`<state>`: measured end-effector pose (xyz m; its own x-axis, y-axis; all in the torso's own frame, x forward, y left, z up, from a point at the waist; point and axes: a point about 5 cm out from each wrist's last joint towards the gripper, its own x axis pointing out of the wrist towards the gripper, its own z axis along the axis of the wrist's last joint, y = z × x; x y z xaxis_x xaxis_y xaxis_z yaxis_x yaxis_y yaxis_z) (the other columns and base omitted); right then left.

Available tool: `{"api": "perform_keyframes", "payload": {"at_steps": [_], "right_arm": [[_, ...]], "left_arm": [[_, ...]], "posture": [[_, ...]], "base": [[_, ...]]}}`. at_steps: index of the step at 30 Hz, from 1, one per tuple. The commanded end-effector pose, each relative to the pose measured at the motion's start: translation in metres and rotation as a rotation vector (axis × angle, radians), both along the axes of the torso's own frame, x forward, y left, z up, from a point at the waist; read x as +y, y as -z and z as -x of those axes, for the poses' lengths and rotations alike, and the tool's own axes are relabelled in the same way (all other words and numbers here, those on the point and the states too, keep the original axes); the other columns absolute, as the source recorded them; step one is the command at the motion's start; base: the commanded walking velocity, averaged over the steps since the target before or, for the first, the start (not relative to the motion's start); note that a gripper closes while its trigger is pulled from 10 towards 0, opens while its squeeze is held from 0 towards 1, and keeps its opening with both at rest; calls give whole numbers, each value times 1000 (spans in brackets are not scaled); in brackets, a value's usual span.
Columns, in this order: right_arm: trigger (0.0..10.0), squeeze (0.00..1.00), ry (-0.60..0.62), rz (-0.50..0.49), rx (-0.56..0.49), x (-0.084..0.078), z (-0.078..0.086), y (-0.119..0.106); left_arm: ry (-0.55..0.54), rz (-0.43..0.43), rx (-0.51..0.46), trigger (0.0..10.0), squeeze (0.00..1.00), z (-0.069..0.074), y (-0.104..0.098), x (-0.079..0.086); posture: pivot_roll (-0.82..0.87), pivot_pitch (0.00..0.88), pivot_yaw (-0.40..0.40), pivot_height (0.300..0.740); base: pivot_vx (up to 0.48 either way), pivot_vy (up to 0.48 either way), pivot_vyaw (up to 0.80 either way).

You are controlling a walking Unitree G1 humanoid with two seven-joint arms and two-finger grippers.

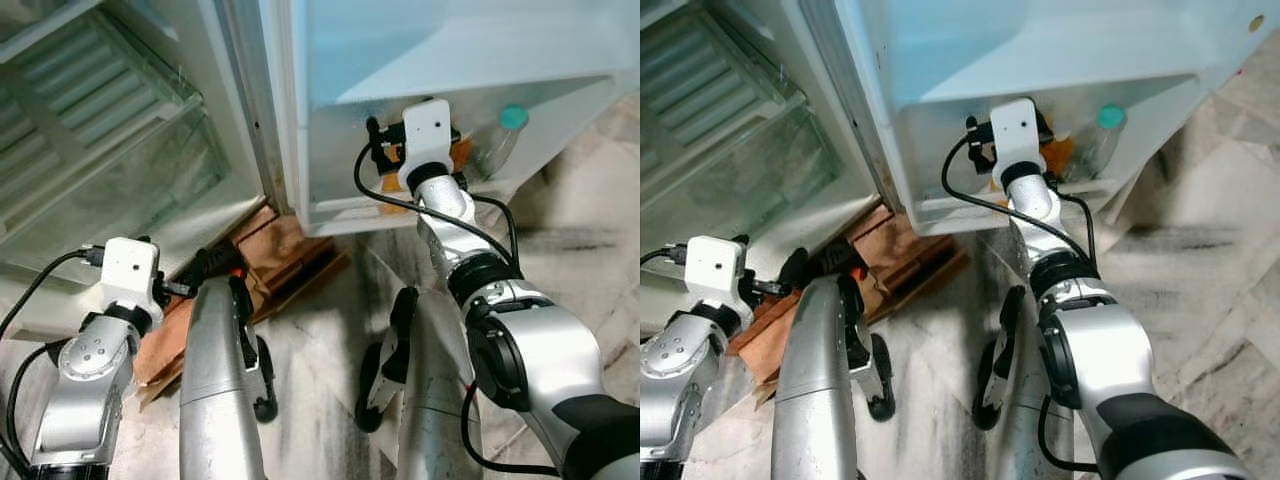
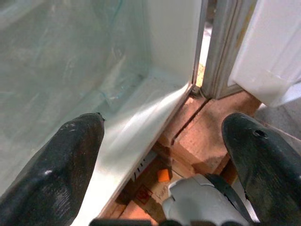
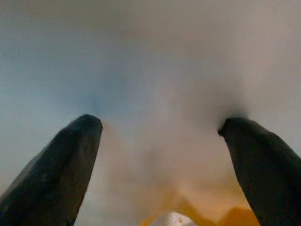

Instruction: Restocking fridge

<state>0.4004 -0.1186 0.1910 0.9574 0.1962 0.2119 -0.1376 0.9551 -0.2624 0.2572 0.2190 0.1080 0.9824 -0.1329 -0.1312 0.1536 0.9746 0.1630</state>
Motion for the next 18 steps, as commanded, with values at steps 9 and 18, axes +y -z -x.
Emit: {"api": "perform_keyframes", "payload": {"at_steps": [9,18], "right_arm": [[10000,1000,-142,-11,-59,12,19,15],[10000,1000,-134,-84,-12,-8,66,56]], "left_arm": [[-8,2,-4,10000,0,-3,9,0],[15,26,-26,10000,0,-3,5,-11]], "posture": [[145,124,29,521],[129,115,38,521]], "base": [[0,0,0],[0,0,0]]}}
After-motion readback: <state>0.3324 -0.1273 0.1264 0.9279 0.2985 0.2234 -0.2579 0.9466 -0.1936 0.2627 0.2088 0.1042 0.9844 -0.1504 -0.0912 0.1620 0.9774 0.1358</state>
